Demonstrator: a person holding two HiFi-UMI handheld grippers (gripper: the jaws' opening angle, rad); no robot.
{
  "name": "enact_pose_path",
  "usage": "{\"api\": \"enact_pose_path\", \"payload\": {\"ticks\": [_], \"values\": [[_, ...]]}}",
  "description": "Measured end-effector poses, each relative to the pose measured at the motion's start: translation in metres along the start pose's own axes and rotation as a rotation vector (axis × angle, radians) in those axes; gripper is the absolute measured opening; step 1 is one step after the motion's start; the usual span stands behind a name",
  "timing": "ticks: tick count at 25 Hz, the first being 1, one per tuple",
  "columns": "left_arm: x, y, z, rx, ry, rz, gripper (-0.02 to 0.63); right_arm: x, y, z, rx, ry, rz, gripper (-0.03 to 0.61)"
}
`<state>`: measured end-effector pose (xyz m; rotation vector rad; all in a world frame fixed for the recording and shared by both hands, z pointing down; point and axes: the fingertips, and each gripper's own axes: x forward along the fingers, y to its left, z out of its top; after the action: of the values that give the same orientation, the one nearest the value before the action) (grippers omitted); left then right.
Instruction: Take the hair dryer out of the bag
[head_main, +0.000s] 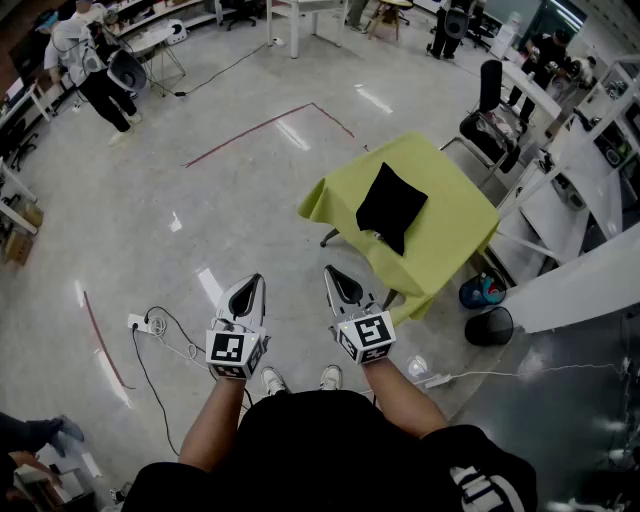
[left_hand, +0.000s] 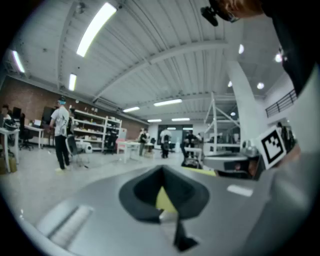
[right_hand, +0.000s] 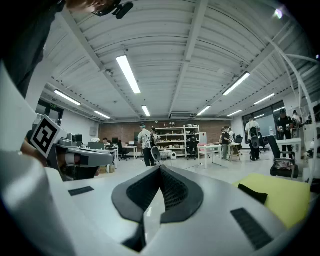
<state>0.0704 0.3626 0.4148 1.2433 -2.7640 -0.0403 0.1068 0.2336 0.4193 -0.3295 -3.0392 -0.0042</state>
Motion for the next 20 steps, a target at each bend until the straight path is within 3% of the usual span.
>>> {"api": "enact_pose_path", "payload": {"ticks": [11, 20], "values": [[-0.004, 0.016, -0.006, 0.021, 0.027, -0.054, 0.006, 0.013, 0.020, -0.001, -0.009, 0.016, -0.015, 0.005], [-0.017, 0.039, -0.019, 0.019, 0.035, -0.121, 0.006, 0.021, 0.036, -0.006, 0.030, 0.004, -0.102, 0.006]]}}
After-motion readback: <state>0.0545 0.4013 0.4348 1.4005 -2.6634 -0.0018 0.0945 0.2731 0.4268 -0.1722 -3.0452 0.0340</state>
